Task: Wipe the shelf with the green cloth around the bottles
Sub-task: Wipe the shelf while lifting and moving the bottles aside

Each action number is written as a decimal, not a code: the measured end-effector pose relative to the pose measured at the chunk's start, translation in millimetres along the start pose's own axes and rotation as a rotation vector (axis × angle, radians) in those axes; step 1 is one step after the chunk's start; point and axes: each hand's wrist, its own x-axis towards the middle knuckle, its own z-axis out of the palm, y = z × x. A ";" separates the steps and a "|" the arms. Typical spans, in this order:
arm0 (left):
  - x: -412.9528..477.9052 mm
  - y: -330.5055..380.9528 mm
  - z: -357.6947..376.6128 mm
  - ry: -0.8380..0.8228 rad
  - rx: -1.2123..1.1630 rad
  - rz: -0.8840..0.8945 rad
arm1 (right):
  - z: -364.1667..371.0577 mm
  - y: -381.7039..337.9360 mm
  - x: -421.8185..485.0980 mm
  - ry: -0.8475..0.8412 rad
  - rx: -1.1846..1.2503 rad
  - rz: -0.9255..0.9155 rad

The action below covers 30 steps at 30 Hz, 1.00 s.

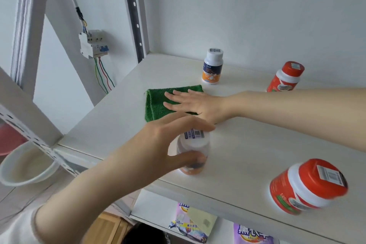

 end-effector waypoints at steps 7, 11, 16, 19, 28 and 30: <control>-6.1 11.3 10.2 0.119 -0.054 -0.149 | 1.1 -10.4 -26.7 -0.020 0.020 0.078; -6.5 16.2 12.3 0.135 -0.063 -0.198 | -4.8 -5.2 -30.9 0.082 0.050 -0.008; -6.4 18.4 11.7 0.142 -0.059 -0.238 | 6.8 -5.6 -27.4 0.111 0.320 -0.063; -5.1 18.1 11.4 0.126 -0.065 -0.236 | 8.3 -7.1 -24.1 0.168 0.361 -0.048; -2.7 10.5 7.5 0.097 -0.037 -0.181 | 5.3 -12.2 -34.0 0.433 0.617 0.094; -1.7 8.3 6.1 0.086 -0.033 -0.158 | -0.9 -11.8 -43.0 0.533 0.731 0.173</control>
